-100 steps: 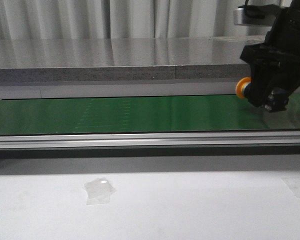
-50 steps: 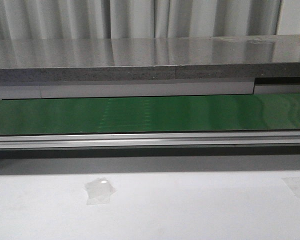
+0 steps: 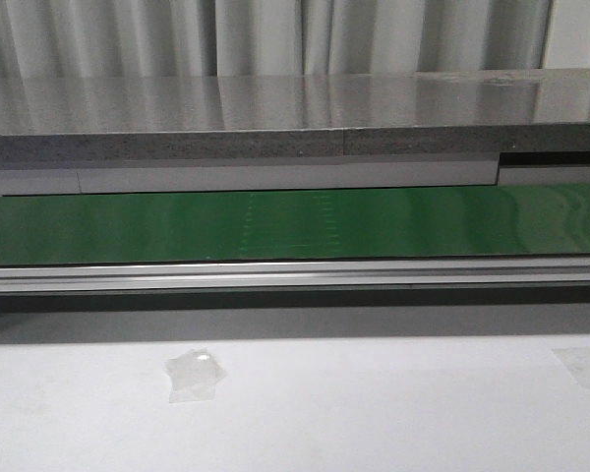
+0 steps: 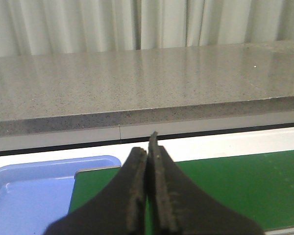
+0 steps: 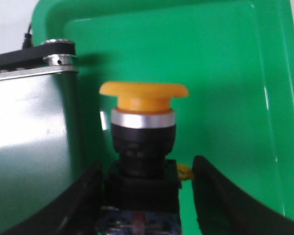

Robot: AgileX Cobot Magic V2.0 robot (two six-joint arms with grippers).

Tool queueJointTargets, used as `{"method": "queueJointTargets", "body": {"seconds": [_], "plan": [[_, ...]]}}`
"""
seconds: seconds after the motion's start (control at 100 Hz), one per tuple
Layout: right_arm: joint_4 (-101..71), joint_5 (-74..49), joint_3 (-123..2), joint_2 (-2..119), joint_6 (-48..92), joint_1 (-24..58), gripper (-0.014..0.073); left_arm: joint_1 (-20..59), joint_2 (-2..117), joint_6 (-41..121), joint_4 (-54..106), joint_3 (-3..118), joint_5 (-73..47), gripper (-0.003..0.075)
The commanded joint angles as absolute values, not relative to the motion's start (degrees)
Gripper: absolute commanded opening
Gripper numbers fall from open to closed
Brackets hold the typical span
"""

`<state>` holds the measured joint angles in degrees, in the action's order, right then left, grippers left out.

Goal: Move button from left to right
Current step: 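Grasp the button with the right gripper and lift it off the belt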

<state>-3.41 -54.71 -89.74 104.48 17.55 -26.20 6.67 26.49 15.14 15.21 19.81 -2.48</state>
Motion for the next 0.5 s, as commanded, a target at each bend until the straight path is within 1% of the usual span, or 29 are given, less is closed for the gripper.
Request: {"method": "queueJointTargets", "body": {"seconds": [0.0, 0.24, 0.49], "plan": [[-3.53, -52.43, -91.74, 104.02, 17.7, -26.72, 0.0238, 7.02, 26.76, 15.03, 15.68, 21.3, 2.19, -0.002], [-3.53, -53.38, -91.74, 110.93, 17.7, -26.52, 0.0238, 7.02, 26.76, 15.03, 15.68, 21.3, 2.19, -0.002], [-3.67, -53.75, -91.74, 114.81, 17.65, -26.52, 0.0239, 7.02, 26.76, 15.03, 15.68, 21.3, 2.19, -0.002]]}}
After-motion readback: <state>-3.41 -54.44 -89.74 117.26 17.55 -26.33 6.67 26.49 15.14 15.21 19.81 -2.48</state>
